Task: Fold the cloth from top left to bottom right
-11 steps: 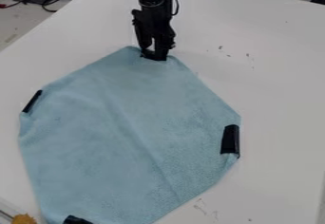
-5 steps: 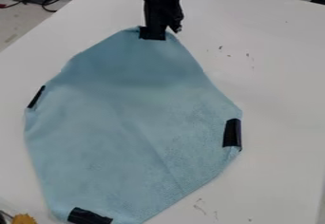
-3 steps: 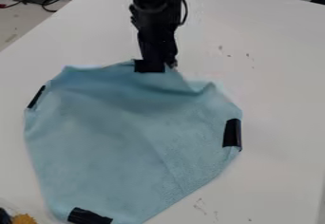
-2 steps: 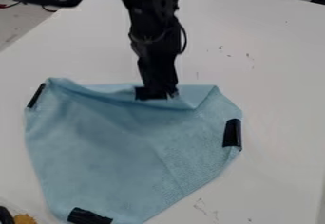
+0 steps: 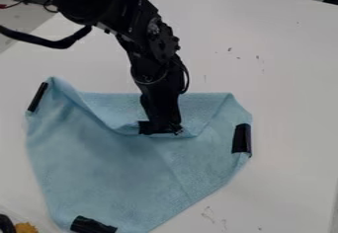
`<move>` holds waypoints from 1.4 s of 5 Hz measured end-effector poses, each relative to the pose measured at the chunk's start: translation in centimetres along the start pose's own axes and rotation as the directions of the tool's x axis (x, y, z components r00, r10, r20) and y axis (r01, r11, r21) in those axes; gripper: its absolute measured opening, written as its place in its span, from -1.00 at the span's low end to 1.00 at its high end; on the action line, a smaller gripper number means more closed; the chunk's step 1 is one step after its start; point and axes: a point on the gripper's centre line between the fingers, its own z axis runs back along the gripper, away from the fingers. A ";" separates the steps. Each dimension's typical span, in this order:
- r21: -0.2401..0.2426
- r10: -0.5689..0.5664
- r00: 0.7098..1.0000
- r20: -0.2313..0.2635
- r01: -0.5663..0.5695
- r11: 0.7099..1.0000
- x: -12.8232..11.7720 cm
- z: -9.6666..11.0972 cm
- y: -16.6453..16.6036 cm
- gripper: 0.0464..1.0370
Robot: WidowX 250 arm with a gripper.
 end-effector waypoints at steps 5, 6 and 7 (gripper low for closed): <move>-0.078 0.085 0.993 -0.081 -0.091 0.993 -2.1 1.4 -3.2 0.52; -0.076 0.125 0.988 -0.087 -0.132 0.988 -2.6 2.3 -4.5 0.93; -0.049 0.148 0.983 -0.105 -0.154 0.987 -2.5 3.2 -5.3 0.94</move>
